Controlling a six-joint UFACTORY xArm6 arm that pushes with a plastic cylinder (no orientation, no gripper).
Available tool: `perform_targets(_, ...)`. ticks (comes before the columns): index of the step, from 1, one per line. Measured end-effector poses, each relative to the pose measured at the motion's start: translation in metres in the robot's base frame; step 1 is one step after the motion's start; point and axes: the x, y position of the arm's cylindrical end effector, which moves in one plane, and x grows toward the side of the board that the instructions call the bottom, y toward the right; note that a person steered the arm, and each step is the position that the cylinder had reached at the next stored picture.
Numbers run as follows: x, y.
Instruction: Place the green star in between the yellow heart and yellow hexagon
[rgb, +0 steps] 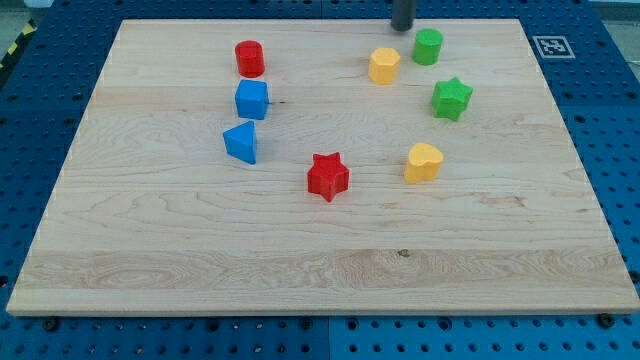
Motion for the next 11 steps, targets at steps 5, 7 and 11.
perform_targets(5, 0.136, 0.071)
perform_targets(7, 0.154, 0.030)
perform_targets(11, 0.173, -0.015)
